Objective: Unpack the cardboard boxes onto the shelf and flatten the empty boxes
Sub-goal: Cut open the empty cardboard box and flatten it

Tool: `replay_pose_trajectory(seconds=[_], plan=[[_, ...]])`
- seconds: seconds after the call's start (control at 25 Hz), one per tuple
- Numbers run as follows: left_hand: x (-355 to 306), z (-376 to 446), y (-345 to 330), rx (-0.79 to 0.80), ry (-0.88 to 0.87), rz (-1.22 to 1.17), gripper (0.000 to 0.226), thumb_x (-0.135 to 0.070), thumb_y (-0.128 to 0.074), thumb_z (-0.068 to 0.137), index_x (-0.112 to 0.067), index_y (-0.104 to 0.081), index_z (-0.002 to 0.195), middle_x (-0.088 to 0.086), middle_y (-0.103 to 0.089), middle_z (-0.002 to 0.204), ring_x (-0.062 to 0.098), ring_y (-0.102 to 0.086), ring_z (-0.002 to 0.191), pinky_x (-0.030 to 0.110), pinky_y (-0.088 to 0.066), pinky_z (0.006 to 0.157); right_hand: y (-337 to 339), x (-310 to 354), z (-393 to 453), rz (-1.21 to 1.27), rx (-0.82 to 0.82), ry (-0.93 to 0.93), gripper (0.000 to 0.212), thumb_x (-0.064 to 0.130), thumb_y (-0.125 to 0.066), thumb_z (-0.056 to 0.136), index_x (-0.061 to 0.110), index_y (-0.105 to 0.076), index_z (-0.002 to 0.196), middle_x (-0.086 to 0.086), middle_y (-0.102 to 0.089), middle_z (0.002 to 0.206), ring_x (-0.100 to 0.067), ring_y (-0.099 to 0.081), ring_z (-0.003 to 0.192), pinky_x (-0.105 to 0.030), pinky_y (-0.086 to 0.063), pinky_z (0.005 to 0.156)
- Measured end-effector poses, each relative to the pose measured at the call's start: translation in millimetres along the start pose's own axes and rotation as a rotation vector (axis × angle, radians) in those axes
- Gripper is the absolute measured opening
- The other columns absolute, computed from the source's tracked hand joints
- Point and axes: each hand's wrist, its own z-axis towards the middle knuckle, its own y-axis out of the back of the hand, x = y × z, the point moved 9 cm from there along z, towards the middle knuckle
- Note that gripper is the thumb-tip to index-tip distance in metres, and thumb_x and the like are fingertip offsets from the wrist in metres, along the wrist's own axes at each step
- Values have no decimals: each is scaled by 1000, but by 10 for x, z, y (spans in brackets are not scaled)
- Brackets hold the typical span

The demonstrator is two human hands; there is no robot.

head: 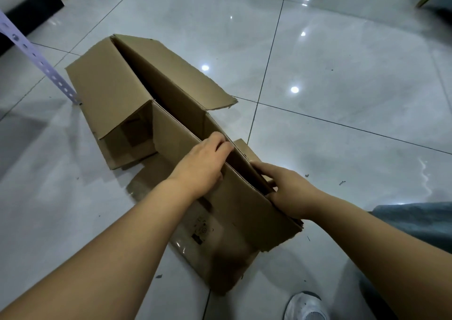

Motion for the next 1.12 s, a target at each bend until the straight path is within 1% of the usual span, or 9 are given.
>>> replay_pose_trajectory(seconds=[0.12,0.24,0.36,0.48,0.64,0.8,0.88,0.96,1.12], plan=[[-43,66,-77,36,-51,62,67,0,-63,83,-14,-37,143,9,-31,143,26,-38,125,35,-38,105,-64,-90,-6,62,61,-39,71,7,-53,93,52,-30,142,6,-48,140,-21,-49,124,-36,-46,100],[-47,95,-224,126,-64,120,69,-1,-56,86,-20,-30,147,6,-19,151,27,-27,131,37,-33,109,-113,-113,-8,230,118,-62,67,4,-48,93,62,-36,125,5,-49,140,-23,-50,123,-42,-44,104],[-70,80,-362,186,-84,181,67,-6,-53,90,-23,-25,149,2,-14,154,27,-22,132,35,-29,110,-214,-82,-40,211,163,-50,64,13,-59,92,51,-34,137,3,-50,140,-20,-50,122,-31,-40,104],[-30,117,-376,165,-70,177,61,-8,-51,91,-23,-30,146,0,-20,152,27,-24,129,35,-31,107,-235,-32,-54,-12,90,7,88,13,-75,81,33,-24,150,4,-46,143,-17,-47,126,-21,-36,95],[-62,181,-341,79,-39,132,53,-10,-61,86,-16,-46,136,5,-39,142,35,-31,123,42,-37,100,-132,18,-66,-178,-17,28,80,-2,-57,85,31,-25,150,2,-46,142,-21,-46,124,-26,-40,90],[-153,255,-225,-68,-112,116,51,-6,-87,53,-4,-69,101,12,-66,105,44,-57,96,48,-50,79,22,10,-60,-229,-65,13,78,-5,-49,85,33,-27,149,0,-47,142,-24,-47,123,-33,-45,94],[-186,283,-211,3,-46,79,53,-15,-78,72,-6,-60,121,9,-57,126,36,-44,121,44,-34,101,98,63,-46,-246,-74,23,78,-5,-48,84,34,-28,148,0,-48,141,-25,-48,122,-36,-47,95],[-182,287,-185,32,41,35,56,-22,-66,85,-11,-47,136,5,-43,140,25,-27,133,34,-16,110,173,152,-52,-257,-75,32,77,-5,-49,85,34,-29,148,0,-49,141,-26,-49,121,-38,-48,96],[-196,339,150,76,95,93,51,-26,-60,89,-19,-46,137,1,-42,137,23,-29,129,33,-22,109,388,361,-152,-233,-101,34,70,0,-51,87,30,-30,147,-1,-50,139,-25,-50,120,-38,-47,96]])
